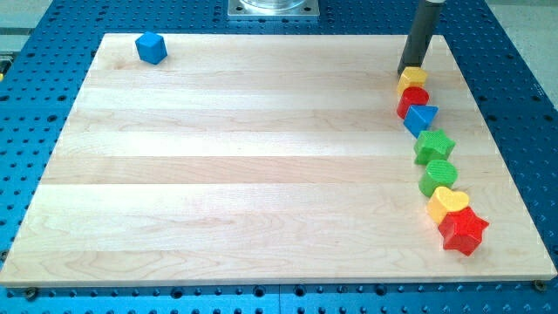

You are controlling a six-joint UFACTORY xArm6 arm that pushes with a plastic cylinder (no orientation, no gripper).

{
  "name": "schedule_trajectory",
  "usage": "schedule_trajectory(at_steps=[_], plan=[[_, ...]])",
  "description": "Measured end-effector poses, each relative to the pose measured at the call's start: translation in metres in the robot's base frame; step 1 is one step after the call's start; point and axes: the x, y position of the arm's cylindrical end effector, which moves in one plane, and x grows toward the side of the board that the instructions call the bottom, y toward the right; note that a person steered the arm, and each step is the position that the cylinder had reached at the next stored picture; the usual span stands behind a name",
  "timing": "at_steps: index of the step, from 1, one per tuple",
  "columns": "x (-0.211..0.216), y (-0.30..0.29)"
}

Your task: Place the blue cube in the vertical line of the blocks

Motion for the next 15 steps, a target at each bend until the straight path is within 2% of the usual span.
schedule_trajectory(at_steps=[2,3,4,5,6,7,8,9,10,11,12,13,15], plan=[[0.006,-0.011],[-0.002,-0.091],[0.021,-0.208],[0.087,-0.310],[0.082,-0.456],[-0.001,-0.492],[-0.046,-0.474],[-0.041,-0.373],[-0.038,-0.336],[-0.038,-0.416],[-0.072,-0.400],[-0.066,-0.399],[-0.069,-0.239]])
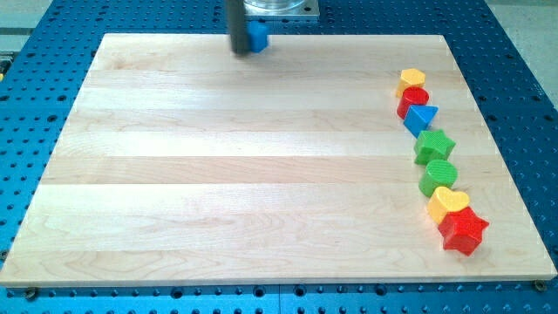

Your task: Place the blue cube in the vertical line of the blocks

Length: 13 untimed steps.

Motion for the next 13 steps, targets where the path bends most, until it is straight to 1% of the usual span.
schedule_trajectory(at_steps=[1,2,3,4,5,6,7,8,9,10,11,12,13], plan=[[-0.003,-0.062],[-0.024,-0.068],[-0.028,-0.045],[-0.028,-0.001],[0.012,0.050],[0.087,0.061],[0.056,0.026],[0.031,-0.023],[-0.015,-0.004],[-0.028,0.022],[-0.018,0.085],[0.043,0.153],[0.063,0.153]])
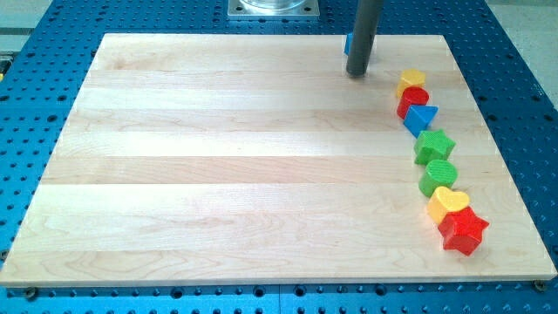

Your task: Place the blue cube in the vertical line of the blocks

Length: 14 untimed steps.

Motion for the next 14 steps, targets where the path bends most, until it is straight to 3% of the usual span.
schedule_trajectory(at_steps=[1,2,3,4,8,9,10,11,12,14], plan=[[-0.005,-0.032],[-0.040,-0.088],[-0.074,-0.042],[-0.075,-0.007],[-0.001,0.065],[0.002,0.060],[-0.048,0.065],[-0.043,0.139],[0.017,0.208],[0.022,0.140]])
